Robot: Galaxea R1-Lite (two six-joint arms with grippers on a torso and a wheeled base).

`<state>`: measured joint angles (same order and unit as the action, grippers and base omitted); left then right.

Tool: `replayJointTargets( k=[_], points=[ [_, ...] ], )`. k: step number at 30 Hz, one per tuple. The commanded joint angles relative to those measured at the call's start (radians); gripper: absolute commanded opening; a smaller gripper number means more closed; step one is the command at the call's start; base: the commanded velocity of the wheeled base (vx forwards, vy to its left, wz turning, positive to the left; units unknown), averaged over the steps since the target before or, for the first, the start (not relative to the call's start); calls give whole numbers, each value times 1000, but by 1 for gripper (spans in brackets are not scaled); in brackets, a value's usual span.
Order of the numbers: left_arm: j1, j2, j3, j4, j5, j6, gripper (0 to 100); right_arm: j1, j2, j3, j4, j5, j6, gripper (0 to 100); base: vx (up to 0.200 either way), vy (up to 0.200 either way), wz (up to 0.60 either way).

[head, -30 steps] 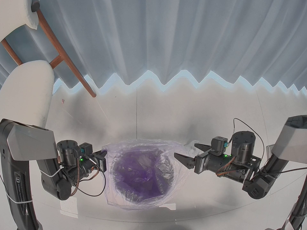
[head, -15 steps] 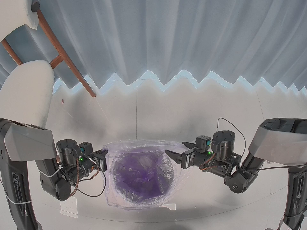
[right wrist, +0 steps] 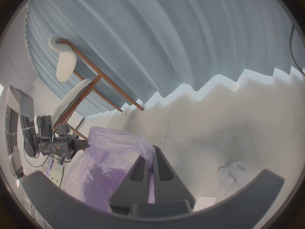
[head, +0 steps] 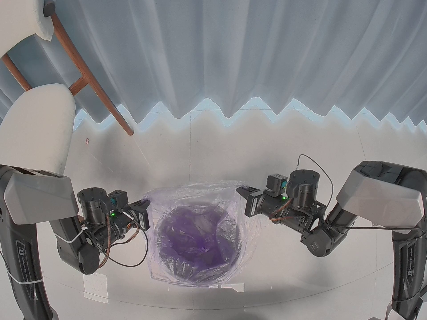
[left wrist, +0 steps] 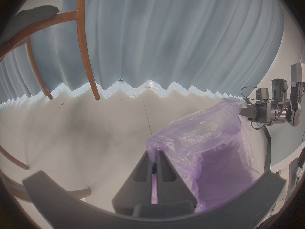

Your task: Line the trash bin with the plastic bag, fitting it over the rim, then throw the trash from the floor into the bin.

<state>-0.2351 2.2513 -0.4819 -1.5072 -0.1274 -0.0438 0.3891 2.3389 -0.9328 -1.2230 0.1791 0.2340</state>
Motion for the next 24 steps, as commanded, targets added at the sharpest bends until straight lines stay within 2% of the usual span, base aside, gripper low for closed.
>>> replayJointTargets(
  k=[1,11,17,24],
  points=[
    [7,8,-34,-1,0,-16,0,-10,28,-75,26,0,33,0,0,0,0],
    [23,76,-80,1,0,-60,0,-33,39,-164,145,-4,154,0,0,0,0],
    [23,111,-95,4,0,-100,0,-46,74,-179,155,-6,156,0,0,0,0],
    [25,145,-87,2,2,-105,0,-69,108,-178,161,-10,153,0,0,0,0]
  ],
)
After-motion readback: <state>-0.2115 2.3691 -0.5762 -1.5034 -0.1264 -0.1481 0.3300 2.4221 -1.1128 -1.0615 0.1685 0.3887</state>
